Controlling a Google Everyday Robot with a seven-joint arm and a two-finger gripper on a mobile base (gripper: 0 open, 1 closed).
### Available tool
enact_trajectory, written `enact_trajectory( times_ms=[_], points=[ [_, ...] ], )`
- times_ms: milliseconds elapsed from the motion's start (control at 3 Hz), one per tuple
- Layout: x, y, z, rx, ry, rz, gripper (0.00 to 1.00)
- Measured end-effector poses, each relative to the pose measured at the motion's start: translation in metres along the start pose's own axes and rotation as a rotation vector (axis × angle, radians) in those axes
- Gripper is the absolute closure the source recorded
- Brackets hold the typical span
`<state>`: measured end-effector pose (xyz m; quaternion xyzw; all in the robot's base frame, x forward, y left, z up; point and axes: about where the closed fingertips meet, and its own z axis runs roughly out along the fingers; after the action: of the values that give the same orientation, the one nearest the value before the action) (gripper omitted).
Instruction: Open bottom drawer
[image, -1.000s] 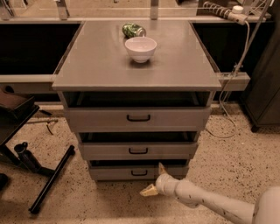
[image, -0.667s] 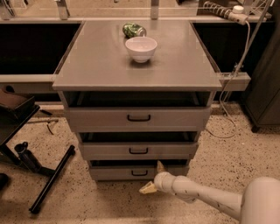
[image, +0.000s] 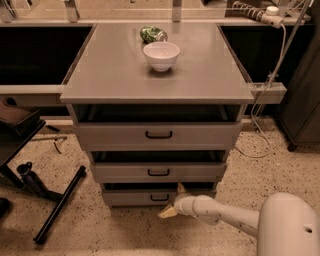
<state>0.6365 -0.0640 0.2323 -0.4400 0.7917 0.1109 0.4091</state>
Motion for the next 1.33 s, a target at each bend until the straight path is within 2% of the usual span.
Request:
enact_trajectory(
  times_ms=[667,1333],
  points=[
    [0.003,-0.004,0.021,-0.028,0.035,-0.01,0.0],
    [0.02,-0.002,0.045,-0.064,0.116,-0.02,0.0]
  ],
)
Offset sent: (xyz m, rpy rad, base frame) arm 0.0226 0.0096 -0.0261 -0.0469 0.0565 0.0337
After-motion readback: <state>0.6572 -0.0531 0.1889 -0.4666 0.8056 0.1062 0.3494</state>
